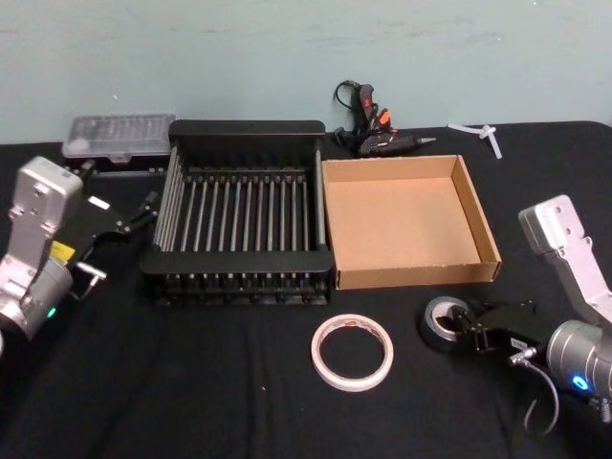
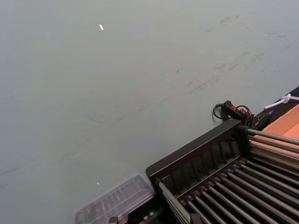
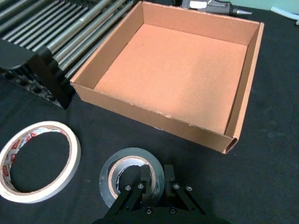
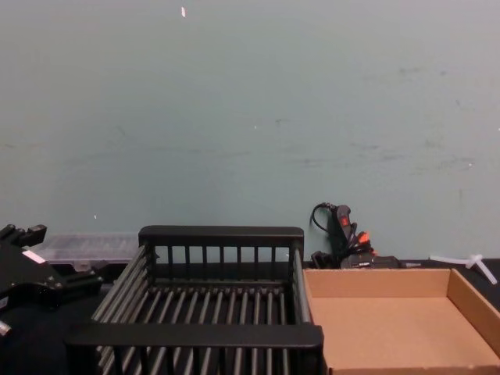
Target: Pick up the white tape and place it into the black box , Pick up the silver tape and place it into the brown box.
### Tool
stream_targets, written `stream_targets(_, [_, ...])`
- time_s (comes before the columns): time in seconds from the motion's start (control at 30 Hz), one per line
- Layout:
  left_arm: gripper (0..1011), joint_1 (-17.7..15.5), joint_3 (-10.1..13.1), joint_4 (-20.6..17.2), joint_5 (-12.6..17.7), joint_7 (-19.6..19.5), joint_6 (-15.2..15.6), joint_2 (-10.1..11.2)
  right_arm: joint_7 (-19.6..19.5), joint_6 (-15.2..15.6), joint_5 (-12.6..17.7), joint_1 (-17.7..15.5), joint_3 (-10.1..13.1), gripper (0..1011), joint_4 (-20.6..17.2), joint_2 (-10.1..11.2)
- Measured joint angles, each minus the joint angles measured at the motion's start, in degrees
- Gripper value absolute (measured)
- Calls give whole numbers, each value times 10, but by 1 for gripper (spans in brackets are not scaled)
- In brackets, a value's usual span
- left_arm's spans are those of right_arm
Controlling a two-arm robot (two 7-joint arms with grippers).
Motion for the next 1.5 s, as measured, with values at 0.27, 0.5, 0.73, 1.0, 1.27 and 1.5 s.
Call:
stream_targets(0.27, [1001,0,0,0,0,0,0,0,9,-2,5,-5,8,176,-16,2])
stream_targets(0.5, [1001,0,0,0,0,0,0,0,14,-5,11,-11,16,176,-40,10])
stream_targets(0.73, [1001,0,0,0,0,0,0,0,15,-16,13,-9,22,177,-57,19])
stream_targets(1.0, [1001,0,0,0,0,0,0,0,12,-30,6,16,22,177,-47,22])
stream_targets(1.27, [1002,0,0,0,0,0,0,0,9,-44,-11,58,10,177,-15,15])
stream_targets(1.5, [1001,0,0,0,0,0,0,0,0,-83,-41,100,-3,176,32,-9])
